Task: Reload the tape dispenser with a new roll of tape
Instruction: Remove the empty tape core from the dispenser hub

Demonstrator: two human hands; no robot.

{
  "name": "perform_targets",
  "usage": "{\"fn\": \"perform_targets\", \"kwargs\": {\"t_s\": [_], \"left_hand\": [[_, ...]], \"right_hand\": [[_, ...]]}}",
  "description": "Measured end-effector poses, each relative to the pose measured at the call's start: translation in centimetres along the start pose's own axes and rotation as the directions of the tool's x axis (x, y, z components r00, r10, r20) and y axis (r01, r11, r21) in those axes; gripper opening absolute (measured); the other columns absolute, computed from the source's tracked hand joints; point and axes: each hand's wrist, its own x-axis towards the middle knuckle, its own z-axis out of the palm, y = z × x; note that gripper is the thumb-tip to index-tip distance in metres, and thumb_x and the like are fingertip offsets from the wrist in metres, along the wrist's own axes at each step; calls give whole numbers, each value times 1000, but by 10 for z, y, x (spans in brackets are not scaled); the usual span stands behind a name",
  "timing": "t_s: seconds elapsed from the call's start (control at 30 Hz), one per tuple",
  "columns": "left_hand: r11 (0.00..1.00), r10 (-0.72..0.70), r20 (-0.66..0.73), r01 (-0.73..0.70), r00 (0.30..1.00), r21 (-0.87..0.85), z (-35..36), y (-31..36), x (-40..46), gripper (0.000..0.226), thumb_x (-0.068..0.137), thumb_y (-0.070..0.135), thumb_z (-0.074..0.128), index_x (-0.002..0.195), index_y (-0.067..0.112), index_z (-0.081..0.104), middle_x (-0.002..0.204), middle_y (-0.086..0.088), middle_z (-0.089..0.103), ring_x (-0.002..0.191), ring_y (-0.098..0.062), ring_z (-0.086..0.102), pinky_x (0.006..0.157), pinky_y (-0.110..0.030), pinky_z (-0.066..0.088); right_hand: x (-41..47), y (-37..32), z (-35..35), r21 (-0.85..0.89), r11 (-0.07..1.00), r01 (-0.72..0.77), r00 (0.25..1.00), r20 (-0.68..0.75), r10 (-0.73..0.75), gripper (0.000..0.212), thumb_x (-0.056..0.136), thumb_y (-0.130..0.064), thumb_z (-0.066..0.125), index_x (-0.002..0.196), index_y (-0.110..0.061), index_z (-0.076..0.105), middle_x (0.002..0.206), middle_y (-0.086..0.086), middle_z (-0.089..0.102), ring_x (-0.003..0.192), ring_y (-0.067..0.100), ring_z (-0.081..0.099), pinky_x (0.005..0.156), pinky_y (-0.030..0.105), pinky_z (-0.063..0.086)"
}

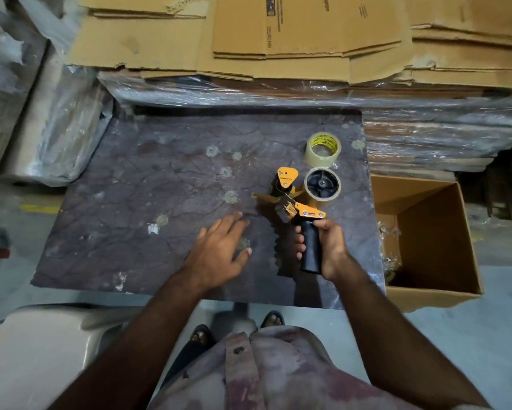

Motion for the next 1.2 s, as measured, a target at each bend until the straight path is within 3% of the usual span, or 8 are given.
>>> {"fn": "perform_targets", "kwargs": {"t_s": [0.2, 0.33, 0.5, 0.67, 0.77, 0.93, 1.03, 1.2], "left_hand": [[926, -25, -344, -108, 939, -363, -74, -36, 6, 83, 78, 56, 66, 148, 18, 40, 151, -4, 44, 139, -22, 44, 111, -50, 42], [560, -109, -273, -168, 956, -812, -111, -29, 7, 97, 70, 42, 81, 152, 32, 30, 156, 12, 41, 141, -8, 43, 106, -43, 44], [469, 17, -259, -236, 966, -851, -130, -22, 3, 93, 70, 34, 81, 150, 26, 35, 158, 6, 41, 145, -11, 40, 111, -46, 42], [286, -1, -210, -201, 978, -937, -154, -31, -19, 66, 80, 45, 62, 140, 18, 51, 145, 2, 56, 135, -13, 53, 109, -44, 47], [219, -67, -187, -169, 980, -961, -164, -42, -28, 51, 84, 44, 60, 128, 18, 63, 128, 2, 68, 123, -14, 62, 104, -47, 49], [174, -92, -105, -88, 990, -981, -164, -75, -42, 56, 79, 56, 61, 125, 24, 66, 134, -3, 64, 123, -19, 60, 98, -41, 52], [174, -123, 4, 25, 992, -984, -163, -98, -48, 56, 86, 59, 56, 125, 20, 67, 123, -12, 71, 113, -29, 66, 95, -42, 55], [248, -146, 62, 97, 987, -964, -160, -123, -64, 49, 88, 55, 58, 120, 19, 68, 109, -3, 75, 92, -12, 73, 78, -30, 54]], "right_hand": [[-41, 4, 86, -50, 993, 106, 976, 196, -94, 25, 85, -34, 47, 82, -13, 60, 65, 0, 48, 48, 14, 43, 49, 27, 39], [-57, 7, 91, -42, 992, 117, 962, 252, -103, 21, 84, -33, 51, 79, -14, 59, 57, -2, 45, 41, 13, 41, 44, 26, 39], [-63, 17, 102, -39, 998, 50, 878, 478, -25, 29, 70, -34, 72, 76, -12, 54, 44, -1, 42, 30, 14, 43, 37, 21, 41], [-61, 49, 136, -44, 999, -24, 766, 641, 47, 28, 76, -33, 68, 76, -10, 51, 44, 3, 48, 30, 18, 49, 38, 23, 39], [-65, 64, 155, -87, 996, 12, 800, 599, 42, 29, 74, -34, 70, 75, -11, 53, 44, 2, 45, 29, 16, 45, 36, 22, 41], [-81, 85, 183, -265, 939, 217, 943, 306, -132, 21, 79, -30, 61, 81, -11, 69, 47, 0, 44, 33, 13, 43, 38, 22, 41], [-86, 97, 193, -337, 884, 323, 941, 217, -261, 18, 78, -19, 66, 90, -8, 73, 60, 5, 59, 47, 15, 55, 48, 26, 49], [-89, 117, 199, -359, 854, 378, 925, 190, -329, 9, 84, -6, 71, 92, -8, 68, 82, 14, 75, 61, 18, 68, 58, 28, 56]]}}
